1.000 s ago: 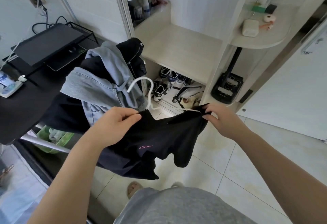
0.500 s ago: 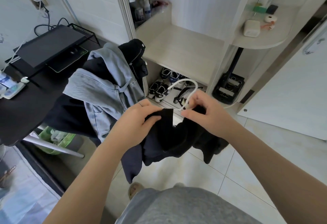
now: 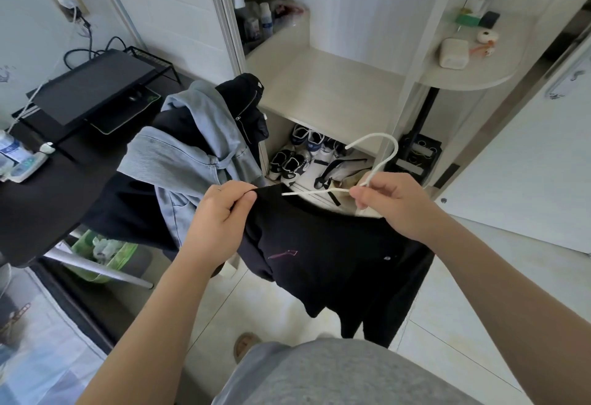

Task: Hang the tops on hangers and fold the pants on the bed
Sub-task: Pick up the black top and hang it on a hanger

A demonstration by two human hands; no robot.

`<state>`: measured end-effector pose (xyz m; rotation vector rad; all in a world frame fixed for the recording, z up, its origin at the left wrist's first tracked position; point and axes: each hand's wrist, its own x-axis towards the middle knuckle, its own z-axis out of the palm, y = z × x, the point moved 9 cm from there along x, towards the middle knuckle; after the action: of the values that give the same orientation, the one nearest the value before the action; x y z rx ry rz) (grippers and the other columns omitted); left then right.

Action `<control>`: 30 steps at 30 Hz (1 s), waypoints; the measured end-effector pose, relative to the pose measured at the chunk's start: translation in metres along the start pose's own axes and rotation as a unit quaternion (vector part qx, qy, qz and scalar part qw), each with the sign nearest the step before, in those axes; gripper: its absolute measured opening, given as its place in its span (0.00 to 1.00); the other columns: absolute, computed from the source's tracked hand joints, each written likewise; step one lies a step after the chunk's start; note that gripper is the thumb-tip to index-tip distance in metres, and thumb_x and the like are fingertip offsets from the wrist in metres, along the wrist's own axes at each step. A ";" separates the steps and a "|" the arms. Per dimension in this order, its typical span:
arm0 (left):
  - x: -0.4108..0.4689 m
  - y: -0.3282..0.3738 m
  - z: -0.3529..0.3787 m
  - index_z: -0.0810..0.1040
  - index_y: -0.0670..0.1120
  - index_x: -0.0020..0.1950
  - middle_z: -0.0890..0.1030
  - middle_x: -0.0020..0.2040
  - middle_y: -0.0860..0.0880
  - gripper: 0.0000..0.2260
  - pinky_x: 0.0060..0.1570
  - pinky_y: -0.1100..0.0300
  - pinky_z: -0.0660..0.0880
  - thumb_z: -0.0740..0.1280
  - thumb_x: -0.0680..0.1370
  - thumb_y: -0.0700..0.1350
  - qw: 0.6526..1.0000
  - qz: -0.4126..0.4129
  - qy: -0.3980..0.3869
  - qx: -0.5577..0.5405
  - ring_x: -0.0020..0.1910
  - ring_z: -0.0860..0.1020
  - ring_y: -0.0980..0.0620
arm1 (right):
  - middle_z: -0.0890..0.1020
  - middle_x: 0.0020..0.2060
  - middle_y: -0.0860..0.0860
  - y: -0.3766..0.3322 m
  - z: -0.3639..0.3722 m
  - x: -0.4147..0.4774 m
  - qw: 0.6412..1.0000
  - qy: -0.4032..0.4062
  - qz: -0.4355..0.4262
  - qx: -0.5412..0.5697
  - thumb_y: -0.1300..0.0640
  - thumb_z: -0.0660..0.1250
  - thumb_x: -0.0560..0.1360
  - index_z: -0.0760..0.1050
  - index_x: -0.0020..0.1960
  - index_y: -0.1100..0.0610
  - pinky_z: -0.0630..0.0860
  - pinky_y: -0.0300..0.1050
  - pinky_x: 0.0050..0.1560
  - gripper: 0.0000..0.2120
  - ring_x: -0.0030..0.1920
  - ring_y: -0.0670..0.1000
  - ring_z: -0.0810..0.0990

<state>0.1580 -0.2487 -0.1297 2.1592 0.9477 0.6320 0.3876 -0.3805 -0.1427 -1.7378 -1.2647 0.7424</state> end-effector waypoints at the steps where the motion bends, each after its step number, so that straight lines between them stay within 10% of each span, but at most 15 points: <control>1: 0.000 -0.001 0.000 0.82 0.45 0.49 0.81 0.46 0.58 0.10 0.54 0.68 0.67 0.62 0.83 0.38 1.000 0.000 0.001 -0.001 0.51 0.75 0.61 | 0.71 0.27 0.50 0.000 0.001 -0.001 1.000 -0.007 0.000 -0.002 0.47 0.68 0.78 0.77 0.36 0.60 0.64 0.35 0.33 0.19 0.28 0.43 0.66; 9: -0.004 0.002 0.008 0.77 0.55 0.61 0.75 0.56 0.58 0.14 0.58 0.74 0.66 0.71 0.78 0.43 1.000 0.020 -0.007 -0.009 0.59 0.73 0.63 | 0.61 0.22 0.43 -0.012 -0.008 -0.007 0.997 0.075 -0.007 0.017 0.52 0.66 0.81 0.62 0.28 0.54 0.60 0.32 0.29 0.25 0.23 0.44 0.59; 15: -0.020 -0.039 0.001 0.69 0.51 0.69 0.80 0.56 0.49 0.18 0.53 0.50 0.76 0.62 0.81 0.36 0.994 -0.089 0.060 0.037 0.56 0.78 0.47 | 0.62 0.20 0.42 -0.014 -0.021 -0.010 0.997 0.077 -0.014 -0.006 0.55 0.64 0.82 0.65 0.24 0.46 0.63 0.30 0.30 0.27 0.22 0.43 0.62; 22: -0.025 -0.039 -0.024 0.76 0.49 0.57 0.79 0.41 0.60 0.11 0.40 0.72 0.69 0.59 0.83 0.35 0.986 -0.043 0.155 -0.030 0.37 0.76 0.63 | 0.59 0.22 0.43 -0.001 -0.018 -0.014 0.999 0.020 0.038 -0.024 0.51 0.65 0.81 0.59 0.26 0.51 0.61 0.31 0.28 0.27 0.23 0.44 0.58; 30: -0.012 -0.060 -0.033 0.75 0.58 0.50 0.68 0.26 0.57 0.14 0.28 0.65 0.65 0.58 0.84 0.39 0.978 -0.093 0.158 -0.097 0.25 0.64 0.58 | 0.59 0.21 0.45 -0.016 -0.001 -0.019 0.997 -0.045 0.059 -0.009 0.46 0.64 0.80 0.58 0.26 0.52 0.71 0.60 0.39 0.28 0.22 0.46 0.57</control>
<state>0.1028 -0.2152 -0.1553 1.8049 1.1856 0.9521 0.3751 -0.3967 -0.1285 -1.8246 -1.2393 0.8891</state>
